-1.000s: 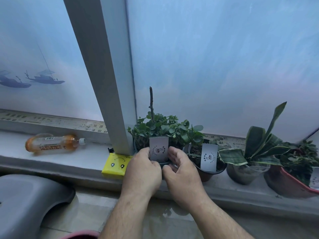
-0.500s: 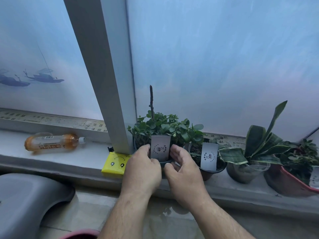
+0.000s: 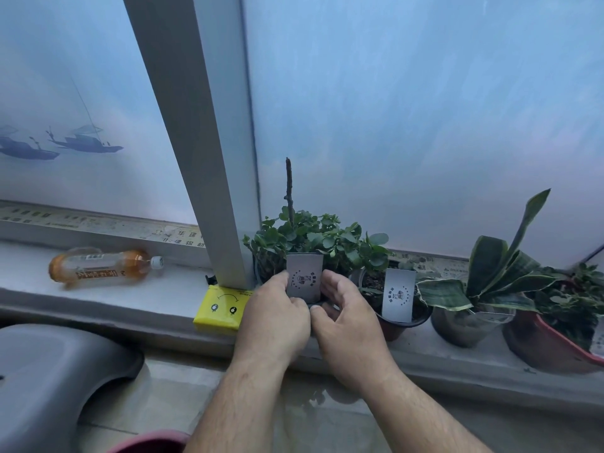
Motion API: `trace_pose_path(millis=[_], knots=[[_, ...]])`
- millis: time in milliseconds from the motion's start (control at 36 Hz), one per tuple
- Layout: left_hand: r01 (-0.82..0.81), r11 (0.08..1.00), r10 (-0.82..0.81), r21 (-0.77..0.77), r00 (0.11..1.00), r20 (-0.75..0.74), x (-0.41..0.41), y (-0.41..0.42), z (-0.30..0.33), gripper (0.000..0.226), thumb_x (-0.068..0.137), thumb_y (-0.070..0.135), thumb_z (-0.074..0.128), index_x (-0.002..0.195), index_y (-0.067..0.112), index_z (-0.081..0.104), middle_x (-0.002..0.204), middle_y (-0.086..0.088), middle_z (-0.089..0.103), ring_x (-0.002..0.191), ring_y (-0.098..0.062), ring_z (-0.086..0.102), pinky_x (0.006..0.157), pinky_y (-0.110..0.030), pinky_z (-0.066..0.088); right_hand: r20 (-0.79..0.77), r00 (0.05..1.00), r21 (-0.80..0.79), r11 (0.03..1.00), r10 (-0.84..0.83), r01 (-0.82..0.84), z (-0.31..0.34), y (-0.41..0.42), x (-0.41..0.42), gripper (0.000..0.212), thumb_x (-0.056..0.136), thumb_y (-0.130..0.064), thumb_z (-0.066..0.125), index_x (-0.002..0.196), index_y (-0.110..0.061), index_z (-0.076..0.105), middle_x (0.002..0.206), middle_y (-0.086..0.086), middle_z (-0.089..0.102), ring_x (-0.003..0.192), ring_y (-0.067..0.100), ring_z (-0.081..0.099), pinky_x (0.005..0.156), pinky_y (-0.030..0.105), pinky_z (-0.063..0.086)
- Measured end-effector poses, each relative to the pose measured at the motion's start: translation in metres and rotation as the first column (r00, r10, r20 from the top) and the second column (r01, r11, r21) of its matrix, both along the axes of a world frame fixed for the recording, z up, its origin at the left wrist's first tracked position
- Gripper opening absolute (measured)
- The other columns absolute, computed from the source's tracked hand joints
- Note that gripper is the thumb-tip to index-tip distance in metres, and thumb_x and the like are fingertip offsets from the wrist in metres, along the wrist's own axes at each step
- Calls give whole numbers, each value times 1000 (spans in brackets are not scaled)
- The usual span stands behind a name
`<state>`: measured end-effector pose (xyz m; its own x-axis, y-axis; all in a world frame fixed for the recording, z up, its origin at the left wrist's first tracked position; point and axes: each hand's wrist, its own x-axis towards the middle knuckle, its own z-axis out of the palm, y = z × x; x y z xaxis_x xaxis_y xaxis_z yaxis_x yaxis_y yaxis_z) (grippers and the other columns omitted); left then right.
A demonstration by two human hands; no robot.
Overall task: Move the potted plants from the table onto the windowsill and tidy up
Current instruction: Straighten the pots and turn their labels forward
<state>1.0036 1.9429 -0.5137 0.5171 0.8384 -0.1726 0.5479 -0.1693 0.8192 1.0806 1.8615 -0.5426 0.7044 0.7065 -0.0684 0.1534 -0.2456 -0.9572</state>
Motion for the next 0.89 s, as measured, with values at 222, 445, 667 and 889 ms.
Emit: trace_pose_path(millis=[222,445,667,889], knots=[[22,999,-21,25,999,-29,1,-1,1,41,83,6,47,112,26,67,99,9,73,95,-15,67,87,-35,57,-5,1000,-2,1000,4,-4,3,-1,-1,53,91,1,56,131,-35,54,102,-38,66,100,-22,62,80,-2,45],[26,999,-25,37,999,-35,3,-1,0,44,83,4,48,116,26,67,102,9,73,97,-15,66,89,-34,57,-30,999,5,1000,12,-12,2,-3,0,52,92,1,56,137,-25,55,112,-30,65,102,-21,62,82,0,46],[1,999,0,40,999,-35,2,-1,0,41,86,4,47,114,25,67,101,9,72,94,-14,65,81,-25,53,-19,1000,-8,1000,20,-20,5,-2,0,52,91,3,56,130,-32,55,108,-32,65,99,-23,62,79,-1,45],[-10,996,16,90,997,-75,0,1,-1,33,86,5,47,105,24,67,99,8,71,89,-16,64,68,-22,47,-29,1000,2,1000,-4,4,7,-3,-2,51,92,7,53,122,-34,51,103,-34,60,94,-29,58,77,-4,42]])
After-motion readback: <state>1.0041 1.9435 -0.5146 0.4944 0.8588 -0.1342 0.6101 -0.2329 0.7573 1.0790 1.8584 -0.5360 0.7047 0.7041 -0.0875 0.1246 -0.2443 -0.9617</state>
